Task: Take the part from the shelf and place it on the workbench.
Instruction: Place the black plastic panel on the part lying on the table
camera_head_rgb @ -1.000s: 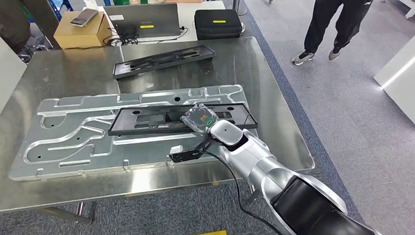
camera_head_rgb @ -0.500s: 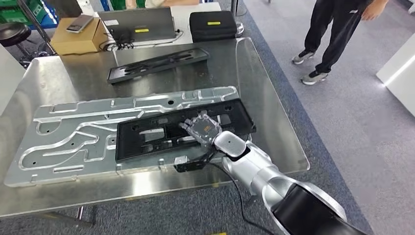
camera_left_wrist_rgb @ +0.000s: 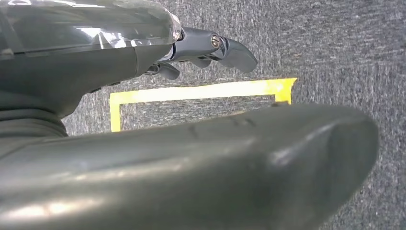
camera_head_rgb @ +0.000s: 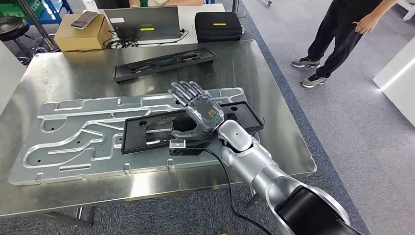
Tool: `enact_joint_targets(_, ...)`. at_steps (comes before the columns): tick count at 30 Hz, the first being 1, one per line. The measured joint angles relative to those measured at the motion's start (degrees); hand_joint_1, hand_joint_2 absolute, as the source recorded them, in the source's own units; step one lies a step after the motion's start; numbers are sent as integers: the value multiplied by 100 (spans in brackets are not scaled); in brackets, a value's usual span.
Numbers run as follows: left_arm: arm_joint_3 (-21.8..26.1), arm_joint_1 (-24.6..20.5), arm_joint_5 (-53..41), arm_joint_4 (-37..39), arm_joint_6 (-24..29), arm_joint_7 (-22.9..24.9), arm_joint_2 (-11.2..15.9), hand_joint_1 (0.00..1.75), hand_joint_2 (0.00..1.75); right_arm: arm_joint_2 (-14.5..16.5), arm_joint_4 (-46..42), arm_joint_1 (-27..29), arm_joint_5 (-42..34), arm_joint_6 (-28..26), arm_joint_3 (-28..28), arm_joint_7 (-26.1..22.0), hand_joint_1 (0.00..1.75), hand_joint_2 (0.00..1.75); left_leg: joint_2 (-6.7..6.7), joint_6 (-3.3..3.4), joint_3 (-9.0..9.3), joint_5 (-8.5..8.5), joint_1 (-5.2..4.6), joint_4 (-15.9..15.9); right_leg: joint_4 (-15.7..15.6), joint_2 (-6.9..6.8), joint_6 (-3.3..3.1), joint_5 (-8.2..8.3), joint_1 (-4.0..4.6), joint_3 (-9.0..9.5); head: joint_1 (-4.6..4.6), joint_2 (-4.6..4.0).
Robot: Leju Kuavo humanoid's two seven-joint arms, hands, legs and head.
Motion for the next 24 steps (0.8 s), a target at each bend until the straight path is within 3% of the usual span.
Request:
enact_joint_targets(2, 4, 9, 27, 0, 0, 15, 1, 0, 0, -140, -738, 265, -548, 154, -231, -245, 0, 0, -1, 34, -6, -1, -6, 0, 786, -10, 44, -390, -12, -368, 0, 0)
enact_joint_targets(3, 9, 17, 42, 0, 0, 24, 1, 0, 0, -217, -1136, 427, -817, 225, -355, -344, 0, 0, -4, 39, -7, -4, -9, 1, 1129, -12, 54, -509, -15, -536, 0, 0)
enact_joint_targets(4, 15, 25, 57, 0, 0, 30, 1, 0, 0, -294, -1523, 594, -1031, 277, -478, -414, 0, 0, -10, 43, -5, -6, -14, 3, 1292, -12, 51, -519, -14, -621, 0, 0)
enact_joint_targets(5, 21, 32, 72, 0, 0, 34, 1, 0, 0, -377, -1921, 749, -1206, 310, -611, -470, 0, 0, -17, 45, -2, -7, -22, 3, 1213, -12, 36, -413, -11, -592, 0, 0)
enact_joint_targets(6, 27, 37, 90, 0, 1, 38, 1, 0, 0, -464, -2326, 889, -1351, 326, -751, -523, 0, 0, -23, 46, 5, -9, -32, 3, 904, -12, 3, -220, -1, -448, 0, 0)
enact_joint_targets(8, 37, 45, 140, 0, 5, 45, -10, 0, 0, -643, -3105, 1123, -1612, 300, -1045, -647, 0, 0, -27, 37, 15, -15, -59, 5, 40, -32, -96, 155, 39, -31, 0, 0)
enact_joint_targets(10, 58, 53, 209, 0, 15, 50, -25, 0, 0, -815, -3786, 1373, -1914, 210, -1349, -818, 0, 0, -24, 4, 19, -27, -69, 3, -415, -64, -153, 284, 80, 185, 0, 0)
enact_joint_targets(14, 138, 93, 331, -2, -28, 22, -39, 0, 0, -1203, -4919, 2096, -2313, -72, -2066, -1108, 0, 0, -16, -88, 23, -129, -82, 85, -569, -94, -205, 324, 44, 280, -1, 0)
enact_joint_targets(15, 162, 108, 357, -2, -60, 9, -48, 0, 0, -1287, -5156, 2327, -2387, -135, -2283, -1175, 0, 0, -12, -107, -45, -265, -83, 278, -617, -105, -223, 342, 19, 316, -1, 0)
enact_joint_targets(18, 214, 158, 409, -2, -140, -27, -72, 0, 0, -1450, -5650, 3188, -2674, -189, -3032, -1417, 0, 0, -2, -167, -484, -815, -38, 1325, -640, -133, -248, 337, 9, 346, 0, 0)
enact_joint_targets(19, 227, 177, 420, -2, -157, -35, -78, 0, 0, -1479, -5754, 3495, -2759, -187, -3300, -1480, 0, 0, -1, -189, -568, -874, -25, 1526, -631, -138, -242, 333, 6, 345, 0, 0)
enact_joint_targets(20, 243, 195, 428, -2, -171, -39, -84, 0, 0, -1497, -5832, 3793, -2832, -177, -3565, -1528, 0, 0, 0, -208, -536, -813, -11, 1493, -616, -137, -229, 328, -1, 342, 0, 0)
enact_joint_targets(21, 257, 208, 429, -2, -180, -40, -89, 0, 0, -1503, -5883, 4077, -2903, -157, -3826, -1564, 0, 0, 1, -220, -387, -652, 5, 1225, -591, -130, -208, 317, -11, 341, 0, 0)
enact_joint_targets(23, 290, 212, 428, -2, -180, -37, -98, 0, 0, -1504, -5910, 4627, -3055, -81, -4330, -1625, 0, 0, -8, -215, 40, -330, 19, 420, -522, -122, -147, 278, -19, 331, 0, 0)
enact_joint_targets(24, 304, 212, 428, -3, -171, -35, -103, 0, 0, -1499, -5892, 4868, -3117, -31, -4576, -1648, 0, 0, -17, -189, 177, -247, 15, 151, -488, -121, -115, 260, -16, 319, 0, 0)
